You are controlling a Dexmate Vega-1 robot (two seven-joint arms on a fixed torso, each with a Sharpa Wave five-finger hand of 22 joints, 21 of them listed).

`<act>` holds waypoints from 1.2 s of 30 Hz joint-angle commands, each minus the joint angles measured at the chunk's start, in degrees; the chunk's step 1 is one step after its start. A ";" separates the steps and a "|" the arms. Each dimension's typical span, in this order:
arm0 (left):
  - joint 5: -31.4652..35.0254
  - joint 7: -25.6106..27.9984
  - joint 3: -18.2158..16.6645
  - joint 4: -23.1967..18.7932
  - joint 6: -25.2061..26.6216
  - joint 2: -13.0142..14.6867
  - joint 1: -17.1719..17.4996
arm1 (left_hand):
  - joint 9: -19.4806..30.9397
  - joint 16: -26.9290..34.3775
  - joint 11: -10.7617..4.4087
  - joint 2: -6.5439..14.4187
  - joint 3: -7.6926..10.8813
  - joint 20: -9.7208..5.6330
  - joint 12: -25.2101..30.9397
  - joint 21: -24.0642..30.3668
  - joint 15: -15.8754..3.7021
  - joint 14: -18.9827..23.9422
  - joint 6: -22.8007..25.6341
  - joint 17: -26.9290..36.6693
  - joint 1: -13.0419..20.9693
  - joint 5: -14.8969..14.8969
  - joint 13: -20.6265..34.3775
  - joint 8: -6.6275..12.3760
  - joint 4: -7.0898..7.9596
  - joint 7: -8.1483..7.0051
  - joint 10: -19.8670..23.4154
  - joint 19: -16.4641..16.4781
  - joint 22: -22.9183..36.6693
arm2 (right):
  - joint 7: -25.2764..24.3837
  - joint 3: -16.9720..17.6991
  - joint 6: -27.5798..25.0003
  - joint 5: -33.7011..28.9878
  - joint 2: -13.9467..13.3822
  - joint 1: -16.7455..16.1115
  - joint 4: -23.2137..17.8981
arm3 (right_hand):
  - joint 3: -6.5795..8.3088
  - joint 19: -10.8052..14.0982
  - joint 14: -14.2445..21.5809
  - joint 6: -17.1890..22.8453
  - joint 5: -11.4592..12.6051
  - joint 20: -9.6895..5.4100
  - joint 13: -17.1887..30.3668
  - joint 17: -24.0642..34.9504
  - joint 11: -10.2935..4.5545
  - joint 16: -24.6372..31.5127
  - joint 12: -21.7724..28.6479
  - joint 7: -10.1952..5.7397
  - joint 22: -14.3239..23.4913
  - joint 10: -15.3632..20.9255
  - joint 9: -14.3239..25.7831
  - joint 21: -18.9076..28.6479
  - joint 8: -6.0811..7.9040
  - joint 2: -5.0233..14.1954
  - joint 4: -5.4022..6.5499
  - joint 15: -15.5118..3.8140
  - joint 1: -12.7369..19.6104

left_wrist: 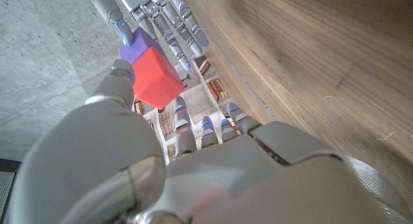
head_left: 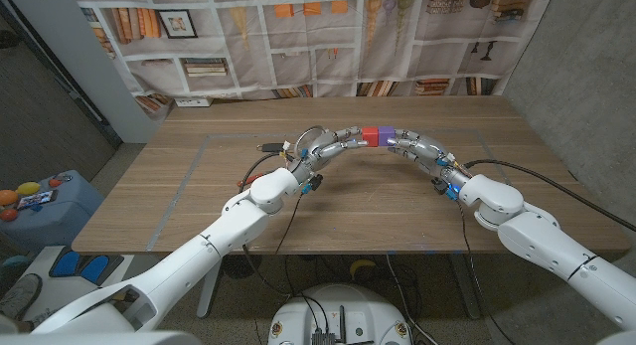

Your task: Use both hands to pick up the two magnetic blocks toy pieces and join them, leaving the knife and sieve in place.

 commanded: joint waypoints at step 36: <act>-0.29 1.17 -5.55 -6.81 2.88 6.69 -0.03 | -0.59 0.42 1.14 0.67 -1.43 -0.70 0.34 -0.33 1.38 -6.32 -14.77 -0.11 -7.67 -0.74 -0.16 0.00 2.73 0.70 -8.60 -7.72 0.01 | -7.01 2.81 -7.56 -10.37 -8.41 -0.55 -6.09 | -0.75 -0.23 -0.33 5.13 0.50 -0.62 -0.03 0.26 -0.41 0.12 -0.29 0.80 0.18 0.18 -0.47 0.09 0.35 1.30 0.04 -0.33 0.08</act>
